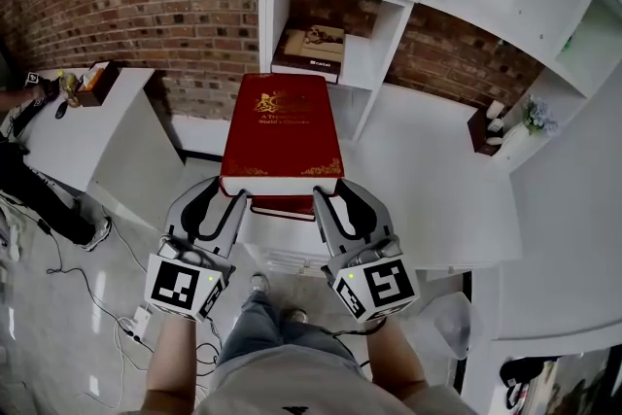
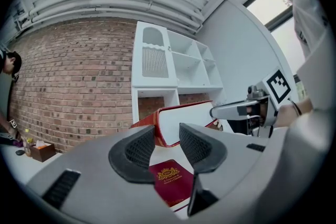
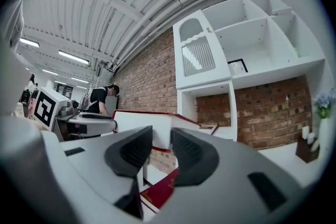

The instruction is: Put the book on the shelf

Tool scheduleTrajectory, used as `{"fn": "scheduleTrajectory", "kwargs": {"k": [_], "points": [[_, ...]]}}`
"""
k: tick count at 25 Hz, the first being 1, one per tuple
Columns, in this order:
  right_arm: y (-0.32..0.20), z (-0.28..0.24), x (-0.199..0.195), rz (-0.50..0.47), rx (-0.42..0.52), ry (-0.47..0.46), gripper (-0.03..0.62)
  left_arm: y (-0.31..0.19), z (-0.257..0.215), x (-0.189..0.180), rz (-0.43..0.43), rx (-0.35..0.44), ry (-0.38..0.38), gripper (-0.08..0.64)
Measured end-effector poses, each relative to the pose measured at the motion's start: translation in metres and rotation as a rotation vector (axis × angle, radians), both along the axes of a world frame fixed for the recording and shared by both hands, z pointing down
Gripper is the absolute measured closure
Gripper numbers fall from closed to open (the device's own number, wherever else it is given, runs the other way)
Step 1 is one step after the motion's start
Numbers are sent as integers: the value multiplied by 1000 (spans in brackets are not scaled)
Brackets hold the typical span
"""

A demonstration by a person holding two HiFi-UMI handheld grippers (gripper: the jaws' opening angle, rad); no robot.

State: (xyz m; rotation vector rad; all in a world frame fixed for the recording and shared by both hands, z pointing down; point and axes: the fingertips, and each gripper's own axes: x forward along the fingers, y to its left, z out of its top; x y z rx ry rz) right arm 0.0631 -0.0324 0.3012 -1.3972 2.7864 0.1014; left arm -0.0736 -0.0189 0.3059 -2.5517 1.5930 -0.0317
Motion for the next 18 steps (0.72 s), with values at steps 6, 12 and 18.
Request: {"fn": "scheduleTrajectory", "kwargs": {"k": [6, 12, 18], "points": [[-1, -14, 1, 8, 37, -4, 468, -2, -14, 1, 6, 34, -2, 405], [-5, -21, 5, 28, 53, -5, 469, -8, -20, 5, 19, 50, 0, 405], [-10, -29, 10, 54, 72, -9, 471, -15, -29, 10, 40, 72, -10, 405]]}}
